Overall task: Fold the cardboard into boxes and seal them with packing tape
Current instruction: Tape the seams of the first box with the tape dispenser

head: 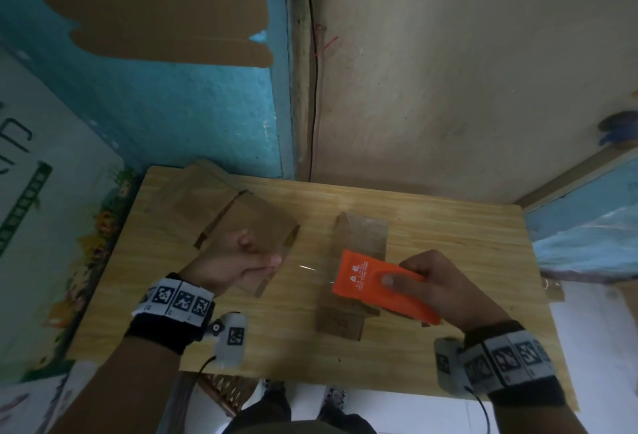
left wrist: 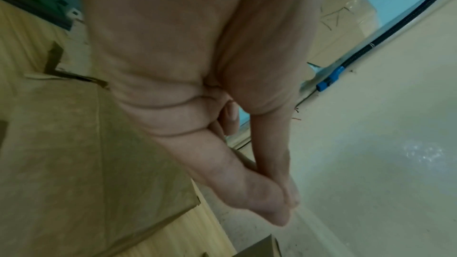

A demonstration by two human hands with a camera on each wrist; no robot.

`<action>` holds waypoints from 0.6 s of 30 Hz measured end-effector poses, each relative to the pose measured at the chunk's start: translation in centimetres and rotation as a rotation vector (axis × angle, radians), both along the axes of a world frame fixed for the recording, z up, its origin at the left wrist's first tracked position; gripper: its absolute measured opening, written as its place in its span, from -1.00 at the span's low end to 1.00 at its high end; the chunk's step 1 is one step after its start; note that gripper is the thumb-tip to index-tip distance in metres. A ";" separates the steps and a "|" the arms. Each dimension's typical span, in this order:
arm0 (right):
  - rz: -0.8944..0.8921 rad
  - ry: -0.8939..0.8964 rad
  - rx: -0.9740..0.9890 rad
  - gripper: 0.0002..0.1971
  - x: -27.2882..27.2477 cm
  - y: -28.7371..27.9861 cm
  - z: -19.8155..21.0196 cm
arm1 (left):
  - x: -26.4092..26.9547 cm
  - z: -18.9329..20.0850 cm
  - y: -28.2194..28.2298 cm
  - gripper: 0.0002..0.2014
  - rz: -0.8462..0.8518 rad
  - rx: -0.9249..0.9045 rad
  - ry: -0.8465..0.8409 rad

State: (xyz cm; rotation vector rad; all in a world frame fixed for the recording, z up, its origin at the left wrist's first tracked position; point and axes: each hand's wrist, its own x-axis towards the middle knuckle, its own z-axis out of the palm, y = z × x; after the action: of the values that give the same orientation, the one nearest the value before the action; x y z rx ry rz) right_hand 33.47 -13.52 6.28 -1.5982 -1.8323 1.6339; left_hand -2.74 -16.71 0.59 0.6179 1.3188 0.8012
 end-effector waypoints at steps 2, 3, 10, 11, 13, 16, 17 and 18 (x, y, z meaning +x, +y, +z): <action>-0.002 0.016 -0.005 -0.30 -0.1 0.0 0.2 | 0.2 -0.5 -0.4 -0.37 0.045 -0.003 -0.026; 0.004 0.021 -0.001 -0.33 -0.1 0.0 0.2 | 0.3 -0.7 -0.4 -0.37 0.063 -0.001 -0.034; -0.041 0.041 -0.029 -0.26 1.0 -0.5 0.1 | -1.6 -0.4 -0.7 -0.47 0.208 0.004 -0.021; -0.045 0.031 -0.022 -0.24 1.2 -0.3 0.0 | -2.0 -0.4 -0.9 -0.48 0.220 -0.007 -0.014; -0.037 0.021 -0.023 -0.26 1.0 -0.4 -0.1 | -2.8 -0.6 -1.4 -0.51 0.193 -0.028 0.004; -0.032 0.084 -0.033 -0.37 -0.1 -0.5 0.0 | -3.1 -1.4 -2.0 -0.58 0.185 -0.041 0.048; -0.028 0.103 -0.033 -0.42 -0.4 -0.5 -0.1 | -3.1 -1.9 -2.2 -0.58 0.195 -0.044 0.059; -0.023 0.116 -0.032 -0.43 -0.8 -0.5 -0.3 | -2.8 -2.2 -2.3 -0.58 0.200 -0.046 0.088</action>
State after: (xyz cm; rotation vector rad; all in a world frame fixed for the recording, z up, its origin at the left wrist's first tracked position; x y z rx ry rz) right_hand 32.67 -14.03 5.99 -1.4982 -1.7328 1.7162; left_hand -5.57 -19.03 -1.63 0.4941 1.4921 0.9113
